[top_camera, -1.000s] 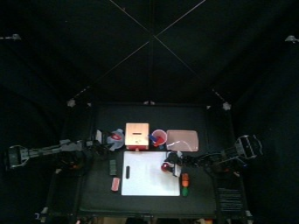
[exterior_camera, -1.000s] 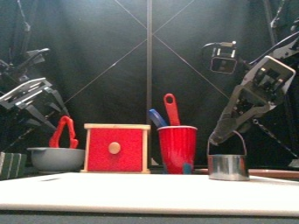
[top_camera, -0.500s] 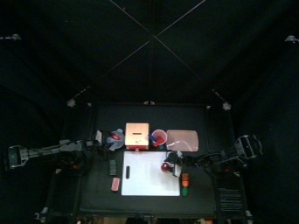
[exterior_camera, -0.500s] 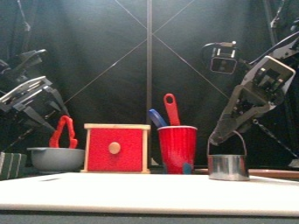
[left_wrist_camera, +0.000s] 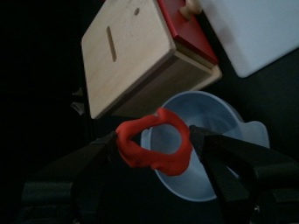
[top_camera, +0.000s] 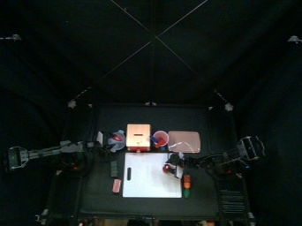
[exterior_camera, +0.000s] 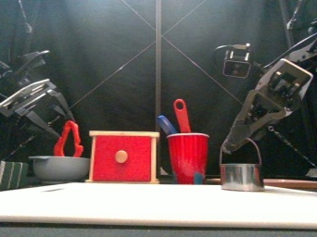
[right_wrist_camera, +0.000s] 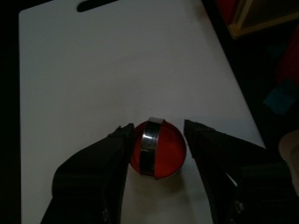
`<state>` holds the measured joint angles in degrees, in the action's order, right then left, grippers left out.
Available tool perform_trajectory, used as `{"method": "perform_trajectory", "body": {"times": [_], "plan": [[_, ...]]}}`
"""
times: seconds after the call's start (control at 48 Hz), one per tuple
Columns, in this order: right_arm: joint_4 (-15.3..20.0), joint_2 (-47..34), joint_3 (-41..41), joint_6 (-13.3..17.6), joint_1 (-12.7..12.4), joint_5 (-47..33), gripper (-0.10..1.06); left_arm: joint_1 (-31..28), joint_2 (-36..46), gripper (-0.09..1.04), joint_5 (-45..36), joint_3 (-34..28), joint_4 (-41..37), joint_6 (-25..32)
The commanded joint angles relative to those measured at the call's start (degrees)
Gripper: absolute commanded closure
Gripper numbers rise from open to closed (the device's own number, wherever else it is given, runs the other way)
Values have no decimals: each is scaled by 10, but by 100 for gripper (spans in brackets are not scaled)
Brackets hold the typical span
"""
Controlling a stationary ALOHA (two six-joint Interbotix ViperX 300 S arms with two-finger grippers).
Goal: Get the cutter from the drawer then cut the dough then place the extra dough in the bowl
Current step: Place the extra dough in the bowl
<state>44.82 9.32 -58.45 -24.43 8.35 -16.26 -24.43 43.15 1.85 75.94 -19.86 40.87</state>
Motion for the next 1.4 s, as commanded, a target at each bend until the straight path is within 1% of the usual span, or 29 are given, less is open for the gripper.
{"method": "perform_trajectory", "body": {"times": [0.021, 0.208, 0.375, 1.396], "plan": [[1, 8, 11, 0, -2, -2, 12, 1, 0, -3, -11, -10, 14, -2], [0, 4, 12, 0, -1, -2, 12, 1, 7, -3, -9, -11, 64, -2], [0, -4, 18, -1, -1, -2, 12, 1, 19, -3, -10, -10, 86, -2], [-4, -11, 25, -2, -8, 11, 12, 8, 24, -3, -40, -9, 82, -1]]}}
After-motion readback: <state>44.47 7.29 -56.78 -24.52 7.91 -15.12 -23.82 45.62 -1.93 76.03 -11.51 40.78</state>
